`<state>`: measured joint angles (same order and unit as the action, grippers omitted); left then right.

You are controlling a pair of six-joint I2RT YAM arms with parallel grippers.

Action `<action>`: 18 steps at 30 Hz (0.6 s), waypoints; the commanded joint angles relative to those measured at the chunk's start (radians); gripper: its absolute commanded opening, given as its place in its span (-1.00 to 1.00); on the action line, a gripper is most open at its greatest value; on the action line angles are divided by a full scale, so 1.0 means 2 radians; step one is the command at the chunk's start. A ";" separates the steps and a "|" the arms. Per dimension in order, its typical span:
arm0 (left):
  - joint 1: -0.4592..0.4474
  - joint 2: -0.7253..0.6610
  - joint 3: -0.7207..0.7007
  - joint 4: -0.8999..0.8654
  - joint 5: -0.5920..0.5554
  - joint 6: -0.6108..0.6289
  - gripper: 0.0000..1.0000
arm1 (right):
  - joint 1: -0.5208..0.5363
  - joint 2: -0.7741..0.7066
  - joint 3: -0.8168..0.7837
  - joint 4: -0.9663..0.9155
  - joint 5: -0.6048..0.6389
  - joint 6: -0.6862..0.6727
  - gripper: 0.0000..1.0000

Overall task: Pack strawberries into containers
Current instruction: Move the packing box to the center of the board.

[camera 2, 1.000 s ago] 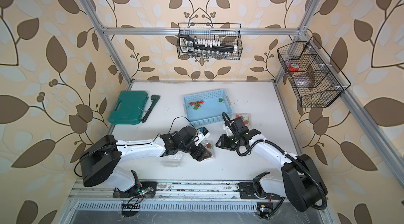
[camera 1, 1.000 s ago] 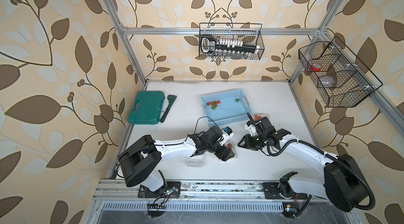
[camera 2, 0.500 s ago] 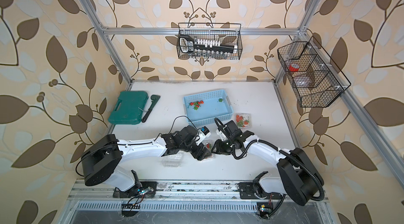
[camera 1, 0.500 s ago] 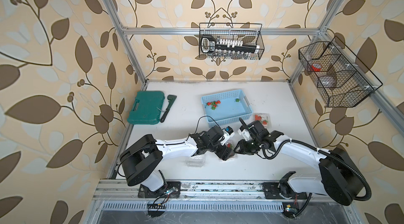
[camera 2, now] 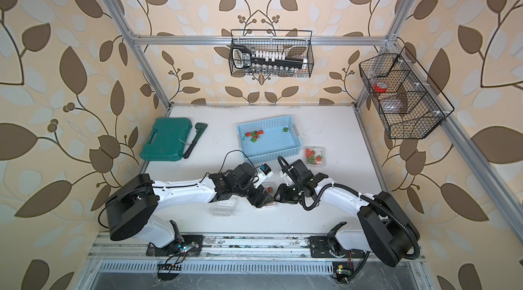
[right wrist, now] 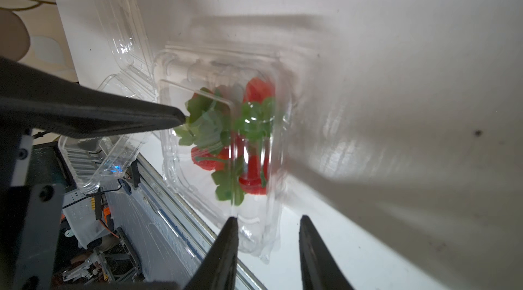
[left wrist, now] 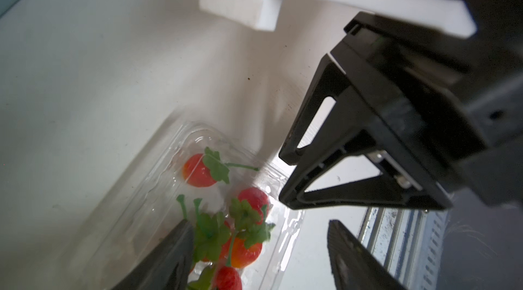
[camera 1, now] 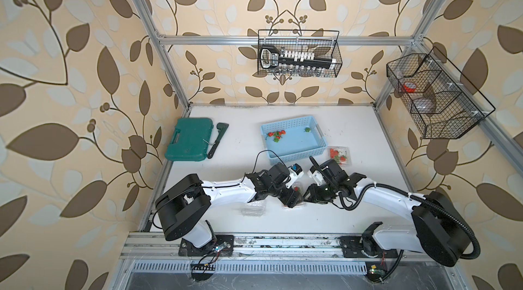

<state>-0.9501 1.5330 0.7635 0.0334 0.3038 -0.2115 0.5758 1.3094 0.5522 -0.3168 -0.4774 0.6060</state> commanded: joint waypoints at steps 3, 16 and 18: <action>-0.005 0.006 -0.010 -0.008 -0.005 -0.002 0.52 | 0.005 -0.001 -0.020 -0.011 0.010 0.007 -0.34; 0.003 -0.086 0.015 -0.052 -0.081 0.010 0.57 | 0.016 -0.041 0.055 -0.084 0.075 -0.018 -0.26; 0.029 -0.121 0.021 -0.066 -0.095 0.007 0.58 | 0.038 -0.040 0.088 -0.112 0.110 -0.035 -0.26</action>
<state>-0.9356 1.4033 0.7547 -0.0475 0.2008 -0.2089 0.6136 1.2510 0.6445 -0.4515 -0.3622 0.5915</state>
